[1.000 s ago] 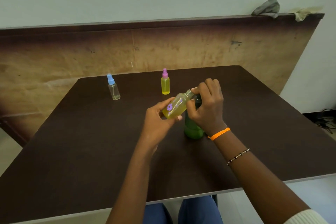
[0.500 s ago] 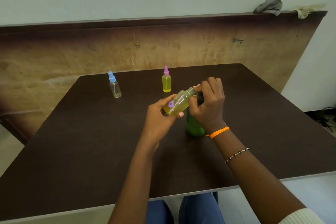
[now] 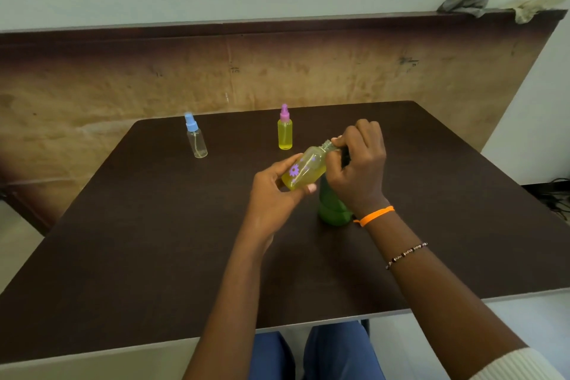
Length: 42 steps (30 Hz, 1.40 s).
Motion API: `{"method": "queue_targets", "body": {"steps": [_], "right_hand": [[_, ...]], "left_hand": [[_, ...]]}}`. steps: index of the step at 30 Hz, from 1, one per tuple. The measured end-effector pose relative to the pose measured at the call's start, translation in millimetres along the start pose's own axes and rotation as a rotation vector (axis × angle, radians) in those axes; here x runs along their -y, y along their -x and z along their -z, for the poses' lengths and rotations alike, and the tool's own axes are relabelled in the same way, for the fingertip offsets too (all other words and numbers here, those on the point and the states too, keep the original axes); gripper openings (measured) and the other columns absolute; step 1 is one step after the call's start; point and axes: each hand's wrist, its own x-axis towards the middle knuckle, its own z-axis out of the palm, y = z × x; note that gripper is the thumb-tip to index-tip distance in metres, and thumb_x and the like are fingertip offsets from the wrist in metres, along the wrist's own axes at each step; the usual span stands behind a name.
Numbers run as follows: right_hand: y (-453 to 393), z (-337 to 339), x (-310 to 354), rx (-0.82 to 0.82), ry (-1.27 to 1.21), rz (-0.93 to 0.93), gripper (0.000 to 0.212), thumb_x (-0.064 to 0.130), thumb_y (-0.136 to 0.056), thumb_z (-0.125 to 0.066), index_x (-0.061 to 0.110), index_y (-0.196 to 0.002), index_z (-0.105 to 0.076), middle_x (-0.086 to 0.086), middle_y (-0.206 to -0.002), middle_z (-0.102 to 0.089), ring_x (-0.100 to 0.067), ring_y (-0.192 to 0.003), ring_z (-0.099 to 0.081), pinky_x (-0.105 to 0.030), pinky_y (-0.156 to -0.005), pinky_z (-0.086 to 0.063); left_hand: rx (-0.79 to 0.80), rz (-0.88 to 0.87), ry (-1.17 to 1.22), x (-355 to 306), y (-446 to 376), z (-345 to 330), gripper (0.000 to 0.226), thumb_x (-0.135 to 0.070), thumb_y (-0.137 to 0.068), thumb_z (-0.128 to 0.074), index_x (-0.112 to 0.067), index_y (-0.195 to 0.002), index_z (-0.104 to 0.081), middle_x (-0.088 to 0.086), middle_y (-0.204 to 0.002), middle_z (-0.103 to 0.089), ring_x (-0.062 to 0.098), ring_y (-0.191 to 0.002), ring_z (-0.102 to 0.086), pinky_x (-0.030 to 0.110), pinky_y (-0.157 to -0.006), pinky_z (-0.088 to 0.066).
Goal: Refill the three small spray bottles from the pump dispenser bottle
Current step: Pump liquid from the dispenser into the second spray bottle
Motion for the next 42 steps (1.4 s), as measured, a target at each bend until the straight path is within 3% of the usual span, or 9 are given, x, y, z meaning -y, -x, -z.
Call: {"method": "queue_targets", "body": {"steps": [5,12,19,25,34,42], "right_hand": [[-8,5,6,0.022,-0.018,-0.027,0.009,0.007,-0.071,-0.046,0.003,-0.063,-0.049,-0.012,-0.067,-0.044,-0.022,-0.067,-0.037,-0.029,-0.061,-0.03],[6,5,0,0.02,0.054,0.036,0.008,0.004,-0.071,-0.05,-0.001,-0.065,-0.052,-0.015,-0.067,-0.046,-0.028,-0.064,-0.038,-0.038,-0.055,-0.035],[-5,9,10,0.038,0.026,-0.048,0.013,0.011,-0.073,-0.047,0.0,-0.067,-0.053,-0.014,-0.07,-0.047,-0.027,-0.067,-0.041,-0.036,-0.06,-0.036],[13,5,9,0.004,0.082,-0.03,0.015,0.001,-0.071,-0.044,-0.003,-0.073,-0.058,-0.016,-0.071,-0.05,-0.025,-0.069,-0.038,-0.037,-0.059,-0.036],[2,9,10,-0.01,0.027,-0.044,0.019,-0.001,-0.075,-0.04,-0.003,-0.07,-0.058,-0.015,-0.069,-0.049,-0.024,-0.068,-0.039,-0.038,-0.058,-0.037],[9,6,6,-0.015,0.038,-0.02,0.021,-0.004,-0.077,-0.039,-0.002,-0.066,-0.056,-0.016,-0.067,-0.047,-0.024,-0.067,-0.037,-0.041,-0.054,-0.038]], "left_hand": [[-0.009,-0.001,0.019,-2,-2,1,0.056,0.007,-0.072,-0.071,-0.017,-0.121,-0.061,0.004,-0.118,-0.066,0.014,-0.107,-0.062,0.033,-0.094,-0.05],[0.007,-0.031,0.016,-1,-1,-1,0.055,0.008,-0.072,-0.071,-0.027,-0.113,-0.061,0.005,-0.118,-0.065,0.011,-0.105,-0.062,0.031,-0.091,-0.051],[-0.002,-0.018,0.039,-3,-2,0,0.054,0.01,-0.071,-0.07,-0.026,-0.111,-0.063,0.004,-0.116,-0.067,0.013,-0.104,-0.063,0.033,-0.093,-0.05],[-0.02,-0.006,0.032,2,0,-2,0.055,0.009,-0.07,-0.072,-0.027,-0.11,-0.063,0.0,-0.112,-0.069,0.013,-0.104,-0.064,0.034,-0.093,-0.051],[-0.01,-0.028,0.019,-6,-1,-2,0.056,0.011,-0.071,-0.07,-0.026,-0.112,-0.062,-0.005,-0.107,-0.069,0.009,-0.101,-0.064,0.027,-0.09,-0.051],[-0.007,-0.009,0.006,-2,0,-1,0.056,0.011,-0.071,-0.071,-0.022,-0.115,-0.061,-0.004,-0.108,-0.069,0.01,-0.102,-0.063,0.03,-0.091,-0.051]]}}
